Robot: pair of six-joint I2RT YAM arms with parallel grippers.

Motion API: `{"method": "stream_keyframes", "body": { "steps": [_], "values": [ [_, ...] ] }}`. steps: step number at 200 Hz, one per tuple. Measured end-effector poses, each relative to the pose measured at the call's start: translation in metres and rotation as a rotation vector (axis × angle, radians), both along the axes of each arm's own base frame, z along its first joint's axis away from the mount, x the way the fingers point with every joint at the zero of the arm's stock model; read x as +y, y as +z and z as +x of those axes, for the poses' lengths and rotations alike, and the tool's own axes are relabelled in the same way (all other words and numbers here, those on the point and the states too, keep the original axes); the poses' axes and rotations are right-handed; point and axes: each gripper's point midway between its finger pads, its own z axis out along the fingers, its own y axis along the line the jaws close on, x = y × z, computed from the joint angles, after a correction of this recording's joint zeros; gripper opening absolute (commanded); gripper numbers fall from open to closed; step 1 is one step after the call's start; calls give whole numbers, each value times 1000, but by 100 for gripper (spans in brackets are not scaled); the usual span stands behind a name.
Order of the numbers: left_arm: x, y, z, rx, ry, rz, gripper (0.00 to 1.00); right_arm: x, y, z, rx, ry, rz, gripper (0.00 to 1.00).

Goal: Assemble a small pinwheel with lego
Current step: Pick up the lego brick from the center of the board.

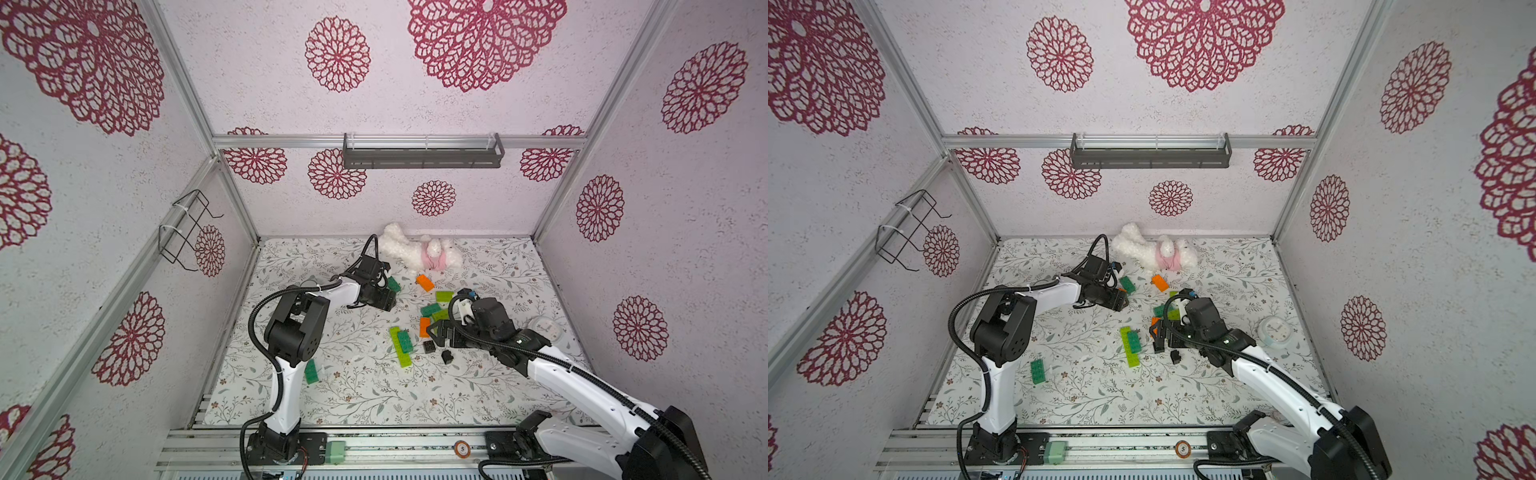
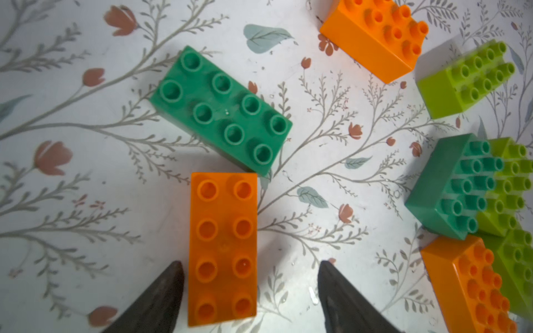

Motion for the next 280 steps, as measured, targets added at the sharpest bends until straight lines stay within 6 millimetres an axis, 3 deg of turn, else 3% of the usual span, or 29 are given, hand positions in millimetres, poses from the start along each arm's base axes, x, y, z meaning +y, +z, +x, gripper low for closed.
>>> {"method": "stream_keyframes", "body": {
  "steps": [49, 127, 161, 188, 207, 280],
  "values": [
    [10, -2, 2, -60, 31, 25, 61, 3, -5, 0, 18, 12, 1, 99],
    [5, -2, 5, -107, 18, 13, 48, 4, -8, -1, 23, 16, 2, 99],
    [1, -3, 3, -112, 11, 25, 48, 4, -9, -1, 25, 15, 0, 99],
    [-1, -3, 2, -124, 4, 21, 54, 4, -10, -1, 28, 15, -3, 99],
    [-1, -3, -2, -134, 2, 23, 48, 4, -11, 0, 30, 15, -4, 99],
    [2, -5, -4, -164, 14, 36, 44, 4, -13, 0, 34, 14, -8, 99]
  ]
}}
